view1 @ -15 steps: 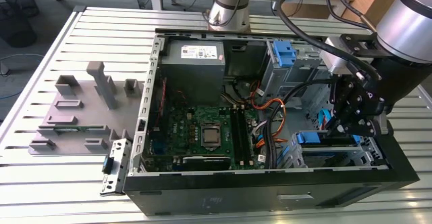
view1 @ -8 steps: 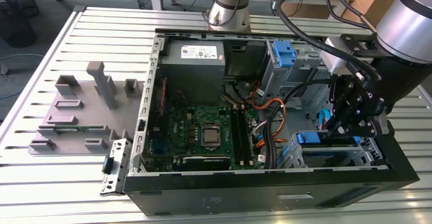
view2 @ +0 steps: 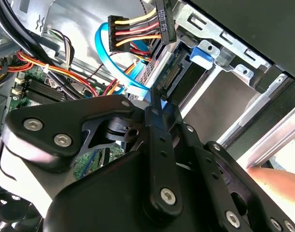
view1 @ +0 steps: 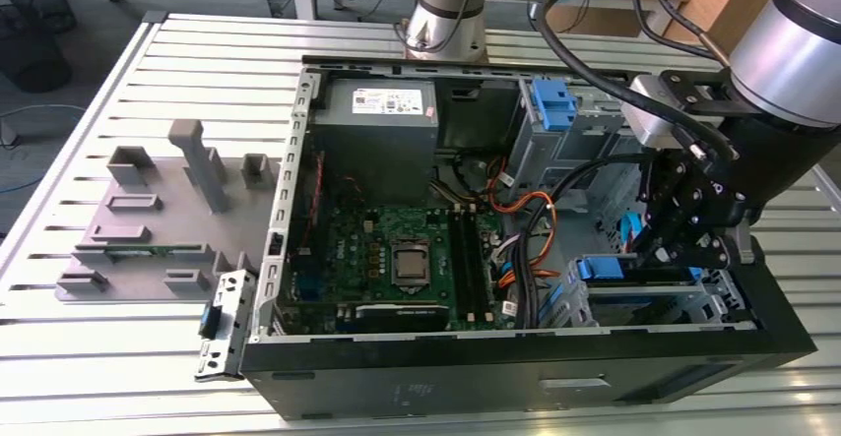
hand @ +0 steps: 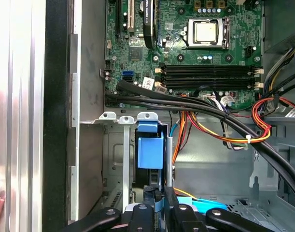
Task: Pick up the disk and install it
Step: 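Insert the first disk wire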
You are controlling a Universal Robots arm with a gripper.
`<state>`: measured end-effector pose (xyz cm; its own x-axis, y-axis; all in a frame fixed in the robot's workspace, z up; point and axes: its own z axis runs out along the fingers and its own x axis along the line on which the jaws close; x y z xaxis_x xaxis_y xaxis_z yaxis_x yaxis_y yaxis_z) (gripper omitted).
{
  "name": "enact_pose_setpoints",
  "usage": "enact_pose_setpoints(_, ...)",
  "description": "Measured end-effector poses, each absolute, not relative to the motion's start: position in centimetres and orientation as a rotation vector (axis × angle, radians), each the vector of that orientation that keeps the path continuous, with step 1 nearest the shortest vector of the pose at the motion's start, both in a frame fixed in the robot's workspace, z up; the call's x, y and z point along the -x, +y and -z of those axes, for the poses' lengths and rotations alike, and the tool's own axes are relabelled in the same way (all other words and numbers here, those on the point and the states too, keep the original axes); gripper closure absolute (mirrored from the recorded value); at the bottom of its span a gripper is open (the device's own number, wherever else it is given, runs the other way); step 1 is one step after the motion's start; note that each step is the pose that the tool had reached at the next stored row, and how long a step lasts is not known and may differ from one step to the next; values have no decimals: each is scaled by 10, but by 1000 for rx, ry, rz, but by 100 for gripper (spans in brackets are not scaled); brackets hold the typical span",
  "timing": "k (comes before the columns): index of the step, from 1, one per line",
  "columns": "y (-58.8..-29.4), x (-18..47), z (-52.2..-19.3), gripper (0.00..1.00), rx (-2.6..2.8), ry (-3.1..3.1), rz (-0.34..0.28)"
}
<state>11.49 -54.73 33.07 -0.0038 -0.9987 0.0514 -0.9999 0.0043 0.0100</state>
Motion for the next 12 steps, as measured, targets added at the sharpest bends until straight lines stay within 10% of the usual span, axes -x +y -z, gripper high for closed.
enact_pose_setpoints(12, -547, -115, -333, 76, -2186, -2195, -45)
